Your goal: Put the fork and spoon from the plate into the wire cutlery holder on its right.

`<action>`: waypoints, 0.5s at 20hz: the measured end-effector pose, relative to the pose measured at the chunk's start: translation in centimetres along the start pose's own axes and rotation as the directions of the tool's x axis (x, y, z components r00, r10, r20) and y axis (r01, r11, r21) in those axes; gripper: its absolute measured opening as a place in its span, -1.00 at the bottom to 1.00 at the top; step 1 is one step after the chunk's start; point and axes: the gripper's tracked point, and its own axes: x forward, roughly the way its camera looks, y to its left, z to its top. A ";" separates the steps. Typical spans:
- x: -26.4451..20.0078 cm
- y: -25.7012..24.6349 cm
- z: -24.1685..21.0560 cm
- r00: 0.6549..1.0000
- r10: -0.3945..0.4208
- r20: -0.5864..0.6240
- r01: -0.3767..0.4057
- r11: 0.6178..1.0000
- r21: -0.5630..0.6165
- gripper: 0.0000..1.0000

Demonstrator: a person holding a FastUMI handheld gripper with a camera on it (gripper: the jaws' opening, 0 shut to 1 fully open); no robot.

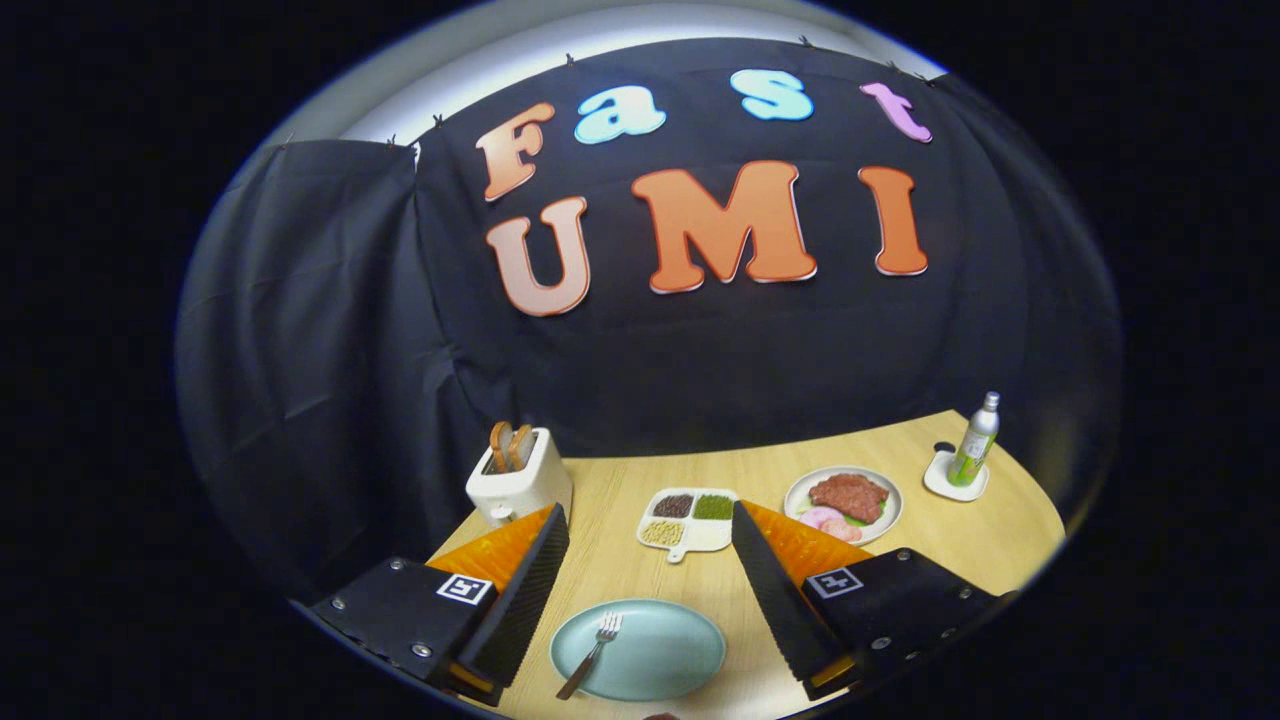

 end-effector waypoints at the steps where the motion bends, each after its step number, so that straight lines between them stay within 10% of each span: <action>1: 0.6 0.9 -1.4 0.999 0.011 -0.051 -0.011 1.000 0.003 0.97; 10: 4.8 4.5 -14.7 0.888 0.020 -0.460 -0.016 1.000 0.013 0.88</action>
